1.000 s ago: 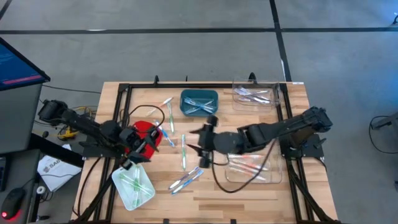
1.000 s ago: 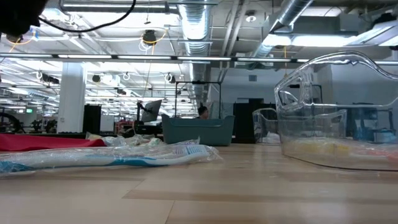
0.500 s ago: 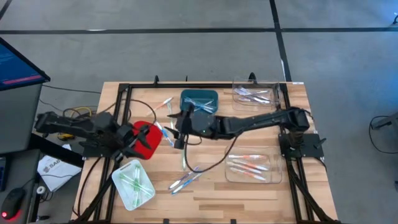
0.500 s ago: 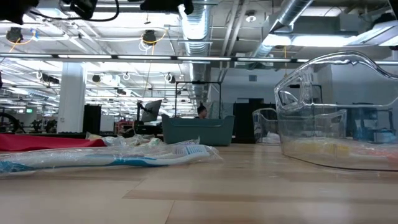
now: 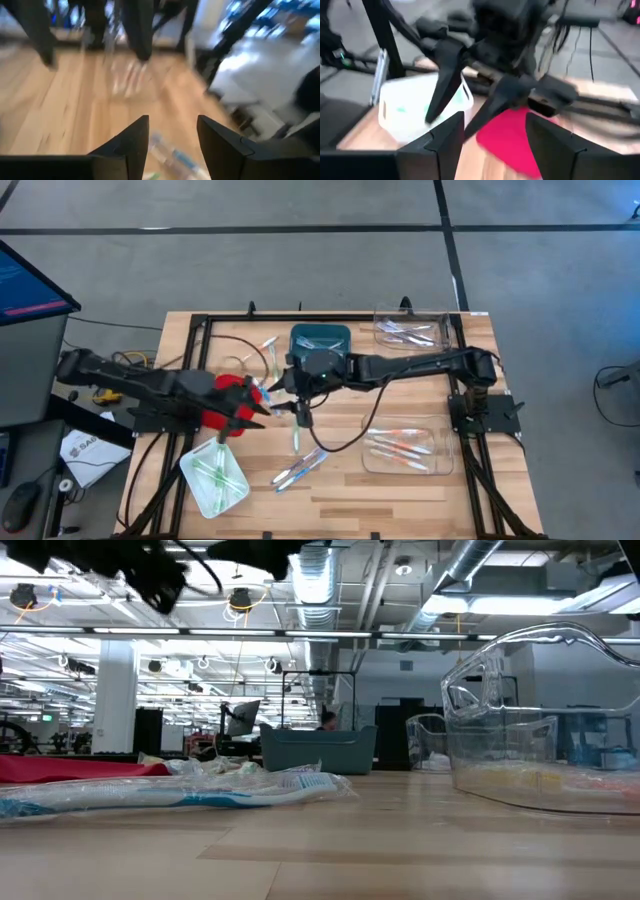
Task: Pick & Place Toothbrushes
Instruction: Put the green toothbrush into the white bin
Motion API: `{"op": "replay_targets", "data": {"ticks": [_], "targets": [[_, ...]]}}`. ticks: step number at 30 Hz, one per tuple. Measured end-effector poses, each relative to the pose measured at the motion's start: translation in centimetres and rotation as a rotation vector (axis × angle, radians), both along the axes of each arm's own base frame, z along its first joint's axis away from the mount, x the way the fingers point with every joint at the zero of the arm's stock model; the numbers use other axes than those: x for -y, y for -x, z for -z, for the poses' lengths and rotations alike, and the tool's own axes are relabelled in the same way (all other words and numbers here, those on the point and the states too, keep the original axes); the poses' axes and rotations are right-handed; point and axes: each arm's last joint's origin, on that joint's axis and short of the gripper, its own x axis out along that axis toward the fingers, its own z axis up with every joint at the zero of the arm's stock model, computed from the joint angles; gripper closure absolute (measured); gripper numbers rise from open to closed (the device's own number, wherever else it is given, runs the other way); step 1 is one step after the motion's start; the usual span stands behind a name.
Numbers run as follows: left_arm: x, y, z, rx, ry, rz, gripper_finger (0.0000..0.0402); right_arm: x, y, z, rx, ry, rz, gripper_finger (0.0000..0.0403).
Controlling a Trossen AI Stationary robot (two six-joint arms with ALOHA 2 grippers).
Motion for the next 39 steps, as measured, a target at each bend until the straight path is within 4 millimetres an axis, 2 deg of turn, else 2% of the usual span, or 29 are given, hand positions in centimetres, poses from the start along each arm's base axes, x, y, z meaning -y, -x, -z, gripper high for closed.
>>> {"op": "replay_targets", "data": {"ticks": [3, 6, 8, 10, 16, 25, 29, 35, 39], "targets": [[0.5, -1.9, 1.7, -0.121, -0.06, -0.049, 0.0242, 0.7, 0.5, 0.0, -0.067, -0.014, 0.075, 0.02], [0.7, -3.5, 2.7, -0.204, -0.091, -0.055, 0.0242, 2.0, 1.5, -0.2, -0.152, -0.051, 0.278, 0.02], [0.9, -4.2, 3.2, -0.24, -0.126, -0.049, 0.0243, 2.8, 1.8, 0.2, -0.199, -0.044, 0.39, 0.0199], [1.1, -4.6, 3.3, -0.247, -0.141, -0.037, 0.0243, 3.5, 2.0, 0.9, -0.249, -0.03, 0.429, 0.0197], [1.0, -4.1, 2.4, -0.198, -0.179, -0.072, 0.0243, 3.1, 2.2, 1.5, -0.307, 0.007, 0.403, 0.0199], [0.4, -4.4, 2.9, -0.277, 0.003, -0.184, 0.0242, 3.1, 2.2, 1.5, -0.306, 0.049, 0.384, 0.0197], [0.3, -4.5, 3.1, -0.294, 0.013, -0.22, 0.0242, 3.1, 2.2, 1.5, -0.31, 0.024, 0.398, 0.0199], [-0.8, -4.4, 3.2, -0.278, 0.021, -0.501, 0.0242, 1.8, 2.0, 2.7, -0.365, 0.043, 0.364, 0.0199], [-1.7, -4.3, 3.5, -0.308, 0.074, -0.591, 0.0242, 1.0, 2.2, 2.6, -0.376, 0.071, 0.333, 0.0198]]}}
